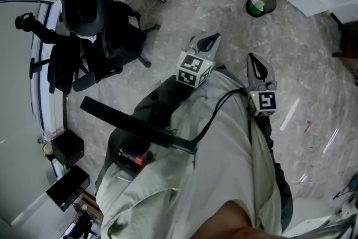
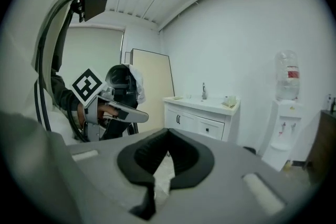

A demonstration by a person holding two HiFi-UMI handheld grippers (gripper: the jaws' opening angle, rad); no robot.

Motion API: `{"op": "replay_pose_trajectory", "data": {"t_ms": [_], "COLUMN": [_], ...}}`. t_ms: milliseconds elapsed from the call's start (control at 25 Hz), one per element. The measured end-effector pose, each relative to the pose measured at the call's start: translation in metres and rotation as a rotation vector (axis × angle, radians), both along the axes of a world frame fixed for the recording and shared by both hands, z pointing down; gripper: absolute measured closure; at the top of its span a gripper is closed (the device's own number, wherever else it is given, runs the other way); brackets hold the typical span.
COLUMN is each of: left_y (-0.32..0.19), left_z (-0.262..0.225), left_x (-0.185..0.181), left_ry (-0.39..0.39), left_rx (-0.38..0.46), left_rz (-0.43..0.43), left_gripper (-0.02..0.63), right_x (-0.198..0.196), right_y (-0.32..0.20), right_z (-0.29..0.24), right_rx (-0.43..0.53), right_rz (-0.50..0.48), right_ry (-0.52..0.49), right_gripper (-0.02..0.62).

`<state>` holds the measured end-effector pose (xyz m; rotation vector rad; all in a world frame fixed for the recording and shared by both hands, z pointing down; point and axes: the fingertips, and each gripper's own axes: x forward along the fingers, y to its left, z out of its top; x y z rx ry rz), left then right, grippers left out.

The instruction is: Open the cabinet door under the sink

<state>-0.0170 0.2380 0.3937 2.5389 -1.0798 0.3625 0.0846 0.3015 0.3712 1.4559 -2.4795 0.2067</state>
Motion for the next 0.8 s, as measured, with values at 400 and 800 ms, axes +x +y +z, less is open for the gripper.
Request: {"op": "replay_pose_trajectory", "data": {"t_ms": [400, 800], "left_y": [-0.023, -0.082], "left_z": [0.005, 0.016], "left_x": [-0.011, 0.040], "left_ry": [0.000, -0.090], "left_rx": [-0.026, 0.018], "left_rz": [-0.030, 0.223], "left_gripper": [0.598, 0.598], "right_x": [0.004, 0.031], "right_y": [-0.021, -0.070], "right_z": [0.014, 0.038], "right_rx": [-0.076, -0.170], "right_rz": [0.027, 0.221], "right_ry": [-0.053, -0.056], "right_gripper": [0.595, 0.595]}}
